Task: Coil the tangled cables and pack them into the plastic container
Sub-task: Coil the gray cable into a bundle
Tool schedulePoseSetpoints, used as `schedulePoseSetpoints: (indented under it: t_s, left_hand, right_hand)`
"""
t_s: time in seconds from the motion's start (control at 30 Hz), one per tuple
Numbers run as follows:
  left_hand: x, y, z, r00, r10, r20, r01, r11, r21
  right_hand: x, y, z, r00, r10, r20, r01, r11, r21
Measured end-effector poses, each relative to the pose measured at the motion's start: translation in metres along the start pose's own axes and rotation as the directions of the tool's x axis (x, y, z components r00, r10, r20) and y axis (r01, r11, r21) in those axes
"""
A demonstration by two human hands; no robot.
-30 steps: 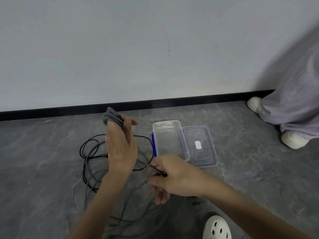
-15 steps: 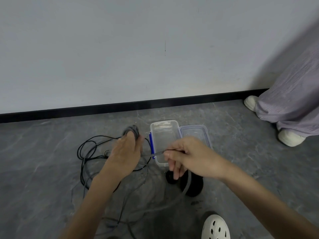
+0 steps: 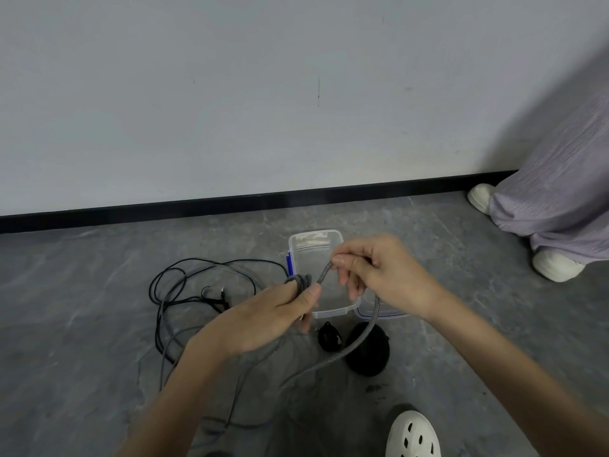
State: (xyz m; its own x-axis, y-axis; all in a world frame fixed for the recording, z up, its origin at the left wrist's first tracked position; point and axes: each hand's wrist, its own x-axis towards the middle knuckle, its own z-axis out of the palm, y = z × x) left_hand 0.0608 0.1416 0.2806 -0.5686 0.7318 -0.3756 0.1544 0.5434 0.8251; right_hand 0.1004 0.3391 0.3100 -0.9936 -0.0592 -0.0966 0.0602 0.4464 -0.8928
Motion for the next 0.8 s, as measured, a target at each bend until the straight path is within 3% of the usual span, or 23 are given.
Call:
schedulePoseSetpoints:
  t_s: [0.2,0.3,0.4,0.57,0.67,0.8]
  left_hand:
    - [0.0,0.006,0.006,0.999,0.009,0.043,-0.005,0.996,-0.092]
    - [0.002,0.008,0.008,0.999,0.032,0.029,-0.028,0.994,-0.103]
    - [0.005,0.01,0.012,0.999,0.044,-0.004,-0.044,0.994,-0.098]
    - [0.01,0.009,0.01,0.977,0.076,-0.202,-0.087,0.995,-0.049]
    - [0.014,0.006,0.008,0.926,0.028,-0.377,-0.05,0.998,-0.049]
    - [0.016,0.003,0.007,0.882,0.022,-0.471,-0.034,0.999,-0.017]
  right_hand:
    - [0.01,0.01,0.001,0.996,-0.089,-0.011,0.086,0.984,-0.157]
    - [0.012,0.012,-0.003,0.978,-0.21,0.009,0.199,0.911,-0.362]
    - [0.014,0.014,-0.009,0.962,-0.273,-0.022,0.219,0.815,-0.537]
    - [0.013,0.01,-0.007,0.951,-0.306,-0.037,0.187,0.667,-0.721]
    - [0.012,0.004,-0.001,0.953,-0.3,-0.026,0.196,0.683,-0.704]
    - [0.011,0.002,0.011,0.981,-0.182,-0.061,0.081,0.679,-0.73]
